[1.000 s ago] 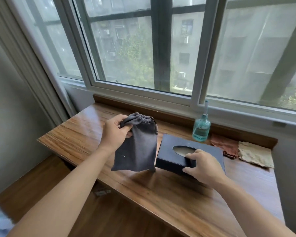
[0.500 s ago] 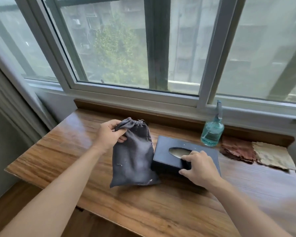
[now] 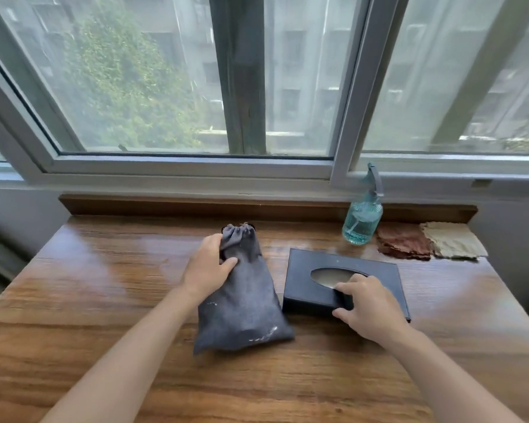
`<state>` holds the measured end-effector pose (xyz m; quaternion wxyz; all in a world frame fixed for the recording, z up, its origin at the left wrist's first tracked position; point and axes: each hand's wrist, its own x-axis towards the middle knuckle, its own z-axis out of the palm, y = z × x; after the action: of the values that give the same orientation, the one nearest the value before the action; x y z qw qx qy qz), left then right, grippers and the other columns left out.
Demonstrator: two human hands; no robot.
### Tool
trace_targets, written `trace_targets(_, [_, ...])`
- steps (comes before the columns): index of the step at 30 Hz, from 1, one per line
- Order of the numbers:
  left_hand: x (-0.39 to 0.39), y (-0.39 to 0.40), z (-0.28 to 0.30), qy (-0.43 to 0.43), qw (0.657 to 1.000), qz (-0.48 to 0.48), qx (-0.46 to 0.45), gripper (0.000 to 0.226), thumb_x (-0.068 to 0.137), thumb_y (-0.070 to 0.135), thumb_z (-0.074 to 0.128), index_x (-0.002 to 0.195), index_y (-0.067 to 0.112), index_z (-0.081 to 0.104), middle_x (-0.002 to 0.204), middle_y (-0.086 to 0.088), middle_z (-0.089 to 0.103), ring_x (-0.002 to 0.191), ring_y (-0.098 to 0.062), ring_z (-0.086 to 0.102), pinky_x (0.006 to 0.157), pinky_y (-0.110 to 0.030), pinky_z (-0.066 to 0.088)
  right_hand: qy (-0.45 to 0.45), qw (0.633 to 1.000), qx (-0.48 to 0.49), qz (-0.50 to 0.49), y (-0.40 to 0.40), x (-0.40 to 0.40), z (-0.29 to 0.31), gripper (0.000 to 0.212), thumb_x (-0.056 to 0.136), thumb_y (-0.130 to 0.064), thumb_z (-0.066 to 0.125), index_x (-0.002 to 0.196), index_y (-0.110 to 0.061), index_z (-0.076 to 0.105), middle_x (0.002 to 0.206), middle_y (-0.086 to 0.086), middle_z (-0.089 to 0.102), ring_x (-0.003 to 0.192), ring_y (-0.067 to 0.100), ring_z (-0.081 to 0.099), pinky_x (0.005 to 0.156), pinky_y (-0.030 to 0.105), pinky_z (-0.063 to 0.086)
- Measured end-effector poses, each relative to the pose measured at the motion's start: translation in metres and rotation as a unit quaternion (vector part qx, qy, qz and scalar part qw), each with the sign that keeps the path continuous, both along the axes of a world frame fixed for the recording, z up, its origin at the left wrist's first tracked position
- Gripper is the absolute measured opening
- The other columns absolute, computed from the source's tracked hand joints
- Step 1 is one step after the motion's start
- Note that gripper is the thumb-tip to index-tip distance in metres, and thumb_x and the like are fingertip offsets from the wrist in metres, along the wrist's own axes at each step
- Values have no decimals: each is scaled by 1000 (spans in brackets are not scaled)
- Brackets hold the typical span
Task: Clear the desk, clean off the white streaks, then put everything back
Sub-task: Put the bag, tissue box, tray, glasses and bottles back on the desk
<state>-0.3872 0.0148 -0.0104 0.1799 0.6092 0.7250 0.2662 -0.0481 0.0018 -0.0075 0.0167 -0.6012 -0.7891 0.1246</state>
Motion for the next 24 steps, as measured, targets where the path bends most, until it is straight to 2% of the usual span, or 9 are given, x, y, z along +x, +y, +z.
trace_targets(2, [10, 1, 0, 36, 999, 5, -14, 60, 96, 25, 72, 148, 12, 45, 144, -7, 48, 119, -30, 60, 99, -42, 51, -2, 1000, 0, 6, -3, -1, 1, 53, 88, -54, 71, 137, -35, 60, 111, -11, 56, 110, 16, 48, 89, 33, 49])
trace_targets(4, [25, -1, 4, 96, 995, -2, 22, 73, 93, 23, 75, 155, 8, 38, 151, -11, 43, 124, -35, 60, 100, -48, 54, 14, 1000, -3, 10, -6, 0, 0, 59, 87, -57, 70, 140, -36, 56, 114, -11, 53, 111, 16, 46, 93, 32, 46])
trace_targets(7, [55, -6, 14, 177, 976, -56, 114, 60, 86, 23, 82, 140, 9, 59, 134, -12, 59, 102, -34, 71, 77, -46, 64, 82, 996, 2, -17, -13, 6, 1, 58, 87, -58, 70, 139, -33, 58, 116, -12, 52, 111, 13, 48, 94, 30, 47])
trace_targets(9, [80, -9, 21, 163, 971, -122, 125, 43, 91, 25, 77, 130, 13, 65, 122, -8, 64, 93, -31, 72, 75, -45, 62, 108, 993, 17, -45, -17, 14, 4, 49, 91, -53, 68, 134, -31, 62, 112, -13, 52, 108, 11, 50, 90, 28, 48])
trace_targets(12, [123, -13, 27, 82, 974, -196, 79, 35, 102, 30, 63, 135, 20, 62, 129, 1, 66, 117, -21, 64, 95, -37, 54, 129, 987, 35, -93, -25, 38, 7, 38, 95, -44, 66, 130, -29, 65, 106, -13, 51, 98, 10, 51, 82, 28, 48])
trace_targets(14, [155, -16, 24, 58, 971, -225, 60, 33, 104, 34, 59, 136, 24, 61, 130, 5, 67, 122, -17, 62, 98, -35, 51, 132, 982, 44, -129, -36, 62, 9, 33, 97, -41, 65, 128, -29, 64, 104, -14, 50, 94, 10, 52, 77, 28, 48])
trace_targets(17, [209, -21, 21, 58, 963, -261, 29, 30, 105, 37, 56, 133, 27, 61, 125, 8, 69, 118, -14, 63, 97, -36, 52, 132, 970, 61, -194, -58, 112, 7, 29, 97, -38, 64, 124, -28, 67, 107, -12, 55, 99, 16, 58, 81, 34, 51])
trace_targets(21, [296, -28, 20, 67, 943, -324, 24, 31, 106, 39, 55, 134, 27, 61, 125, 10, 68, 117, -10, 62, 94, -28, 50, 120, 956, 62, -262, -90, 197, -1, 30, 98, -40, 60, 124, -25, 67, 115, -4, 60, 110, 18, 58, 91, 36, 53])
trace_targets(24, [373, -37, 15, 64, 934, -349, 28, 31, 107, 38, 53, 133, 25, 64, 124, 8, 70, 113, -10, 65, 89, -28, 51, 98, 943, 52, -313, -117, 269, -9, 31, 98, -43, 56, 120, -24, 68, 114, -2, 61, 104, 20, 60, 87, 39, 55])
